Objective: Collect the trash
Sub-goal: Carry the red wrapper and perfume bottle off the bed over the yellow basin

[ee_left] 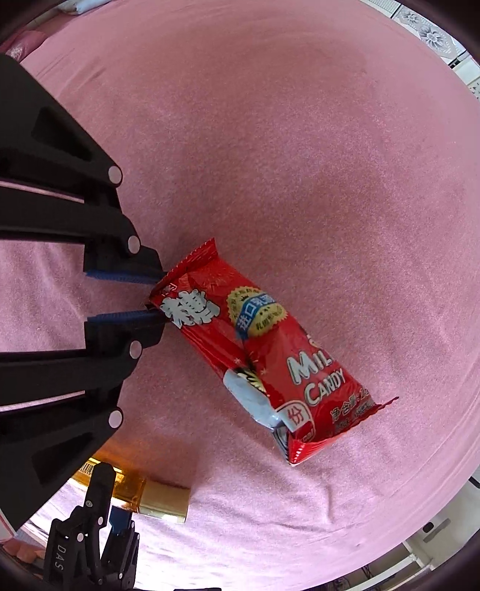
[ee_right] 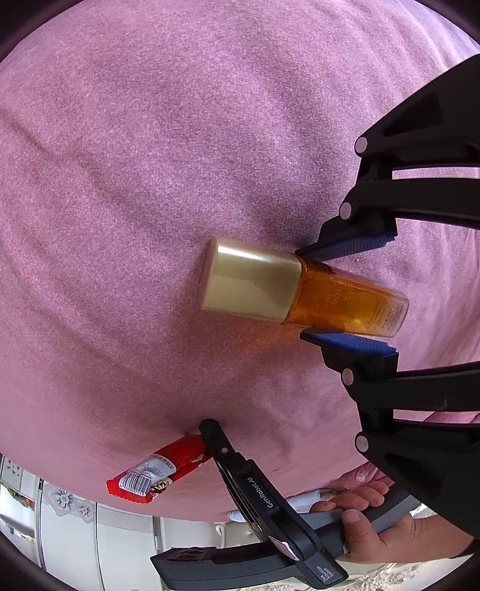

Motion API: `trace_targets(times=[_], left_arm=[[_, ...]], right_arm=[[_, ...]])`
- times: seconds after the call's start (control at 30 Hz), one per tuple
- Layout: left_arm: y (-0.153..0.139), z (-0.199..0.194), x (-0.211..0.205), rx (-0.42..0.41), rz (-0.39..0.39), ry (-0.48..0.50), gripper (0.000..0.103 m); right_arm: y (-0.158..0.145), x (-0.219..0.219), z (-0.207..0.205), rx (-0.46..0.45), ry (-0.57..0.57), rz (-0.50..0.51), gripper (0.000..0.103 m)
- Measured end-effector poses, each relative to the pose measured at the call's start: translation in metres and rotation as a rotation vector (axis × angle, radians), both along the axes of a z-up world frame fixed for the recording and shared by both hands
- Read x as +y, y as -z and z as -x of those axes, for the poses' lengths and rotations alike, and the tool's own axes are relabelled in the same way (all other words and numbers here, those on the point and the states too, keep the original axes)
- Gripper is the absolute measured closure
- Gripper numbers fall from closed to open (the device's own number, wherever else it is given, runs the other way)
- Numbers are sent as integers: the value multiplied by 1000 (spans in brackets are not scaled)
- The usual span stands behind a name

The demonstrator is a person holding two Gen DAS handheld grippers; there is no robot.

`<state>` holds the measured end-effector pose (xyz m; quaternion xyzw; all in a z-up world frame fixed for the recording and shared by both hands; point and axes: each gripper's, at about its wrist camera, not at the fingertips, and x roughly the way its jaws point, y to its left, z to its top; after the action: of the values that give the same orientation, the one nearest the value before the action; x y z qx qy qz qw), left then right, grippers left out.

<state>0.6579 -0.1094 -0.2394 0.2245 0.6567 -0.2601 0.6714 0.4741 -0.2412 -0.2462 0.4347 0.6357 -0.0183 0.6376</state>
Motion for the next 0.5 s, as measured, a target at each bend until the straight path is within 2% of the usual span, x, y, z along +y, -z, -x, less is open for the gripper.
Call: trace_targets(times=[0.23, 0.5], left_arm=[[-4, 51, 10, 76, 102, -31, 90], [-7, 128, 19, 207, 268, -130, 90]], right_arm=[[-2, -13, 40, 6, -6, -1, 69], [-12, -34, 116, 14, -19, 13, 69]])
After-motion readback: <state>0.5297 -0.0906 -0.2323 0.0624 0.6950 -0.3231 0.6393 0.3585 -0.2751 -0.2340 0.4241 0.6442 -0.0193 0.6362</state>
